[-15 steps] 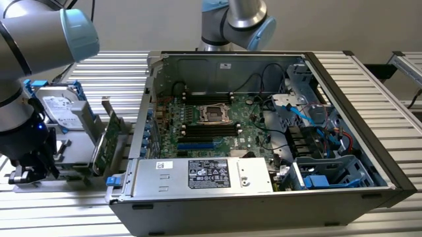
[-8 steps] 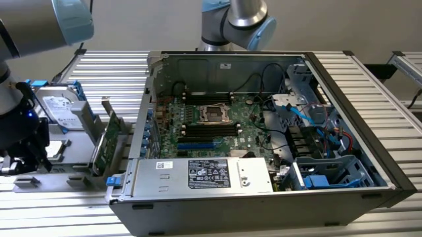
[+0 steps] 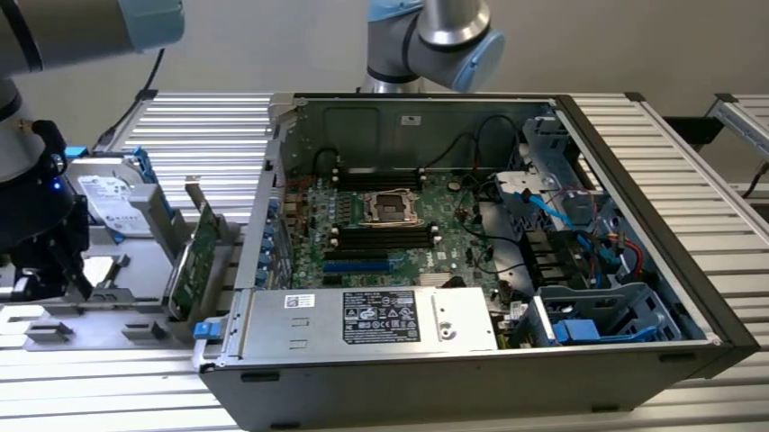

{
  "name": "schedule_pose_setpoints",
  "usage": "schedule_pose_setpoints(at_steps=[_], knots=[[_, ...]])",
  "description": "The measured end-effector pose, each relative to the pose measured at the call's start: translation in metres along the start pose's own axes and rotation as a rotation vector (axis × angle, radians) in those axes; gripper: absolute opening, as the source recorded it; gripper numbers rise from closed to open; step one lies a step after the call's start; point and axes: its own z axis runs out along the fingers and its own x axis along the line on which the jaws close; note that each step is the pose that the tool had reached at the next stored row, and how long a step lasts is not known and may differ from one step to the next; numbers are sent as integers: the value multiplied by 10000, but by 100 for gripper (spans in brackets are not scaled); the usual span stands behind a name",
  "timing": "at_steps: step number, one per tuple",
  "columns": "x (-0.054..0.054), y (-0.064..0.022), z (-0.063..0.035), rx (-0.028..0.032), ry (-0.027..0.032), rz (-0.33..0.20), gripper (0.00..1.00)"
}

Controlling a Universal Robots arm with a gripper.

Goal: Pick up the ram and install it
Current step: 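Pick up the ram and move it above insertion slot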

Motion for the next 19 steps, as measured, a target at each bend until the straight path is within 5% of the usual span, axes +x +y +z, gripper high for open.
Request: schedule_pose_setpoints(at_steps=[3, 6, 19], knots=[[9, -112, -79, -195, -10, -7, 13], [18, -210, -189, -325, -17, -11, 13], [56, -597, -705, -617, 55, -10, 13]])
